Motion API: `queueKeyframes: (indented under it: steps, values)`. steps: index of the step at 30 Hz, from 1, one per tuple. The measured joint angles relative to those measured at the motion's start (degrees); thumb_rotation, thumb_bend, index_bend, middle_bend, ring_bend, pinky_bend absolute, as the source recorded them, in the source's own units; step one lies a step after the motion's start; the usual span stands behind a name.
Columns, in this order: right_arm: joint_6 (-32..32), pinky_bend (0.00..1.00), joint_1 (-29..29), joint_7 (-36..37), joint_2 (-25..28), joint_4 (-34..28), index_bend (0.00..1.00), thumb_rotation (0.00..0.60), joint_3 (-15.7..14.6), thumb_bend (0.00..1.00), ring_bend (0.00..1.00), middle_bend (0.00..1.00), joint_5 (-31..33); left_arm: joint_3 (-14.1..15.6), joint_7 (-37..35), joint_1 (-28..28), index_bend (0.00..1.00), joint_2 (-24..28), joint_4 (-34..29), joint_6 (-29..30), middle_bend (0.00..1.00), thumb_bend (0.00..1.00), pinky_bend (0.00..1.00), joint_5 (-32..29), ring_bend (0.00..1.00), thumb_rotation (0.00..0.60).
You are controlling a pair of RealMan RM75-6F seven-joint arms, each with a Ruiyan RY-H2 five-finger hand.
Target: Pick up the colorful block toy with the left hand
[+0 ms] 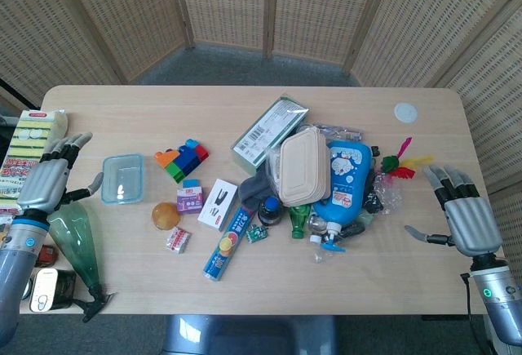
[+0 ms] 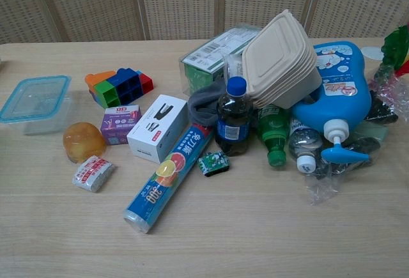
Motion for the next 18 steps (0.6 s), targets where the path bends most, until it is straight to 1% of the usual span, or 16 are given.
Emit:
queueKeyframes:
  steps: [6,10,13,18]
  values:
    - [-0.56,0.0,0.33,0.18,-0.09,-0.27,0.0,0.267,0.01,0.15,0.0,0.04,0.18,0.08,0.64,-0.7,0.0,-0.11,0.81,-2.12,0.0,0.4,0.0,-1.62,0.0,0.223]
    - [-0.09,0.0,0.18,0.45,-0.13,-0.4,0.0,0.271,-0.02,0.15,0.0,0.04,0.04,-0.1,2.63,-1.79,0.0,-0.5,1.67,-3.15,0.0,0.4,0.0,-3.63,0.0,0.216]
    - [0.52,0.0,-0.23,0.58,-0.03,-0.63,0.0,0.271,-0.18,0.15,0.0,0.04,-0.07,-0.34,4.88,-2.99,0.0,-1.51,2.51,-3.82,0.0,0.4,0.0,-6.16,0.0,0.214]
    - [1.82,0.0,-1.2,0.54,0.52,-1.18,0.0,0.272,-0.51,0.15,0.0,0.04,-0.26,-0.47,10.8,-6.27,0.0,-5.08,5.04,-5.43,0.0,0.4,0.0,-11.6,0.0,0.214]
